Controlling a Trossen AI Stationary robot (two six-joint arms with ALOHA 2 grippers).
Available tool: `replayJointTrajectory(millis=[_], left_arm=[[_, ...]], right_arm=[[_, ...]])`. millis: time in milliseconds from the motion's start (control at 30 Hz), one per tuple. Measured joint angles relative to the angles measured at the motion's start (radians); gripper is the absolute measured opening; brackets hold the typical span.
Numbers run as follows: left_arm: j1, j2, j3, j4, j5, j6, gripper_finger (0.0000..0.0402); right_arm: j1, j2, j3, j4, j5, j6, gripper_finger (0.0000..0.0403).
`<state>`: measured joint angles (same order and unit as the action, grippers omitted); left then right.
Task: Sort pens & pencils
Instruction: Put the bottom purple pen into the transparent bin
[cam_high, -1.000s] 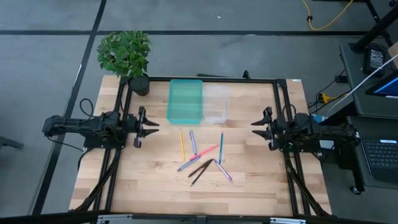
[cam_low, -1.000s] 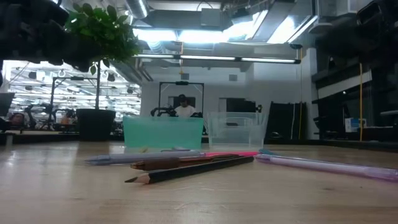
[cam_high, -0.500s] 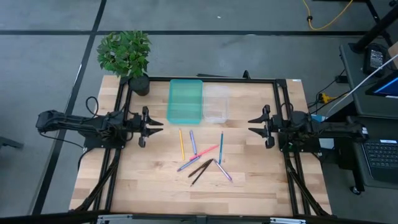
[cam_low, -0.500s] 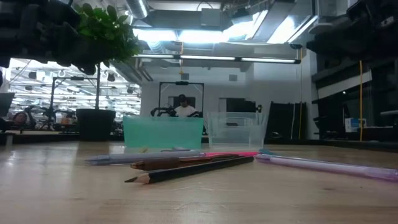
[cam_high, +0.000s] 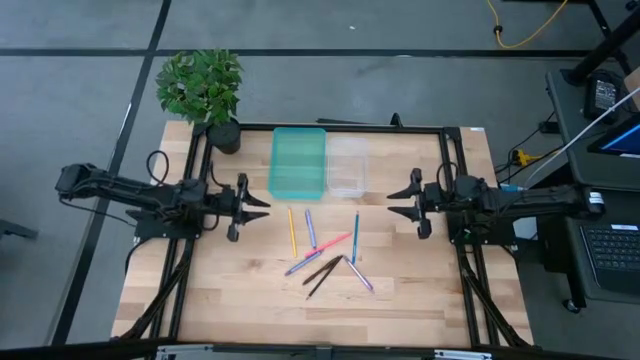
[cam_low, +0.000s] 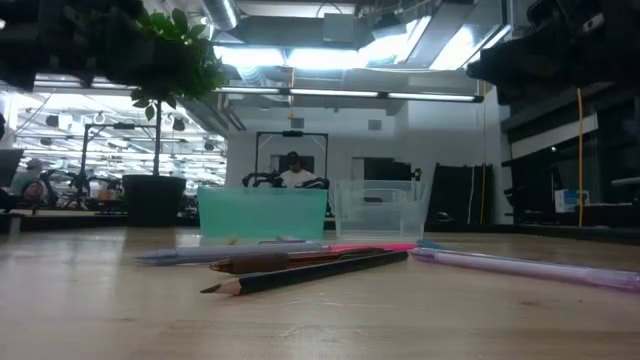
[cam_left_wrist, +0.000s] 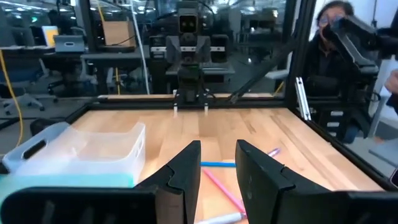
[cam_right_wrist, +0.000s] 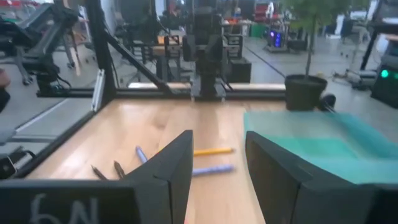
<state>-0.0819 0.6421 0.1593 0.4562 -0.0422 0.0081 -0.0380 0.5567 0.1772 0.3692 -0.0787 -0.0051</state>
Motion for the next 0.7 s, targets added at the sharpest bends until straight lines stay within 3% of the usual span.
replayJointTrajectory(millis=[233,500,700], left_arm=[[-0.098,0.185,0.144,-0.073,-0.046,0.029,0.0094],[-0.157,0.341,0.157,0.018,-0.132,-0.009,0.0094],[-0.184,0.462,0.157,0.129,-0.165,-0.051,0.0094]], right_arm=[[0.003,0.056,0.0,0.031,-0.032,0.0,0.0149],[0.083,0.069,0.0,0.044,-0.046,-0.015,0.0149],[0.193,0.123,0.0,0.058,0.104,-0.03,0.0149]])
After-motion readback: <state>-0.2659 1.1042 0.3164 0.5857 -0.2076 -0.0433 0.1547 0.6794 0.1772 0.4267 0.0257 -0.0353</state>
